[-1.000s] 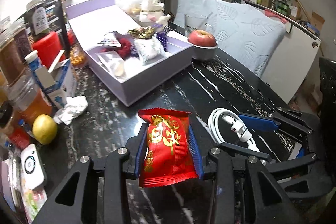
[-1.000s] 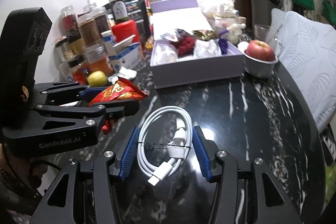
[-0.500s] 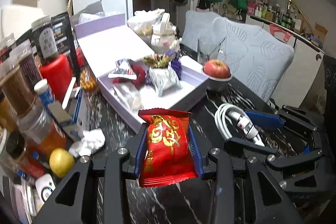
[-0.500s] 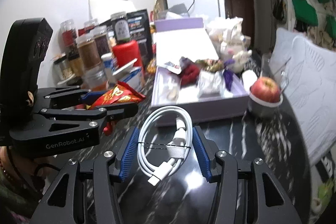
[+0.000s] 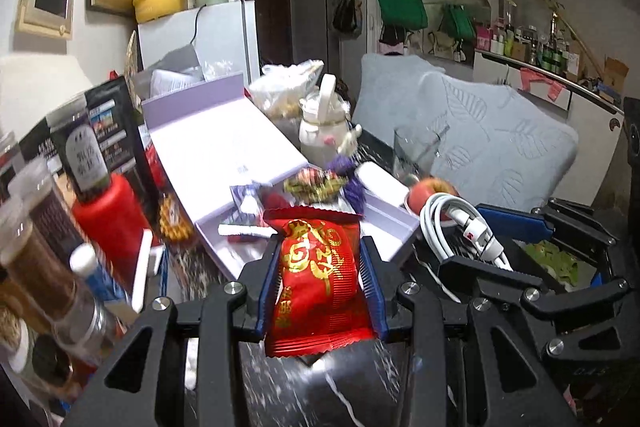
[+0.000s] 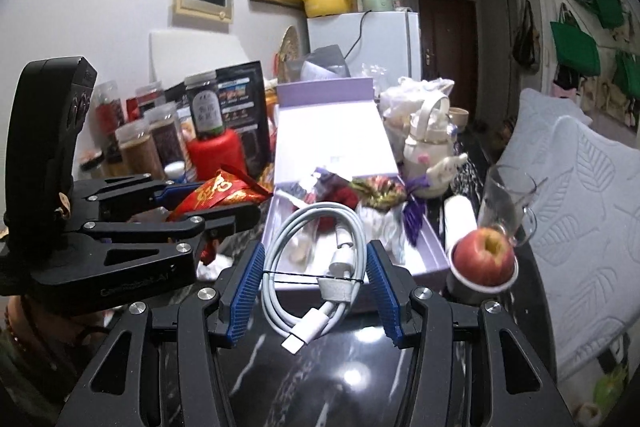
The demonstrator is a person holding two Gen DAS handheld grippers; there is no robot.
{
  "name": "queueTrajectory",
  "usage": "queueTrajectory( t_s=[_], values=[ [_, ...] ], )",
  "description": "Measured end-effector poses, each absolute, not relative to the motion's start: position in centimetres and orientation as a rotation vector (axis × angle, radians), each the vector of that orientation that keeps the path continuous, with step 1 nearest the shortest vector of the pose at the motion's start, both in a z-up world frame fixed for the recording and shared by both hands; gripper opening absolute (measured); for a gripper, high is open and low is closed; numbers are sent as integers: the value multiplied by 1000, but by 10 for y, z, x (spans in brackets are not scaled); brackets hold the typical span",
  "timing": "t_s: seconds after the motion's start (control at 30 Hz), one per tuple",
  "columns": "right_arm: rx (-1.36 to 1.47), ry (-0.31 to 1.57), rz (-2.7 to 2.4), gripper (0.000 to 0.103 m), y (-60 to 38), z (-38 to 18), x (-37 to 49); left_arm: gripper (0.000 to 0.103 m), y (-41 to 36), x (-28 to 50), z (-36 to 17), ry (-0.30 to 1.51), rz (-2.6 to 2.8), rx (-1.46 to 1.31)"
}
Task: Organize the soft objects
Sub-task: 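Lift the red packet and white cable and carry them over the gift box, then lower the red packet with the left gripper while the right lowers the cable into the box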
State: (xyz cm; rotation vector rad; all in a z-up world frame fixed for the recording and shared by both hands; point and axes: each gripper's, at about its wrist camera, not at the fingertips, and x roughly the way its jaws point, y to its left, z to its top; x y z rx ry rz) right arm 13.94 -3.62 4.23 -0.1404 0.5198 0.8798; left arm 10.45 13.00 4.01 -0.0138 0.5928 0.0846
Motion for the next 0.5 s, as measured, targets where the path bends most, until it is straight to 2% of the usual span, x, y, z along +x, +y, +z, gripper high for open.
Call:
queueTrajectory(
  t_s=[0.5],
  values=[
    [-162, 463, 894, 52, 5, 70, 205, 37, 167, 162, 66, 508, 111, -8]
  ],
)
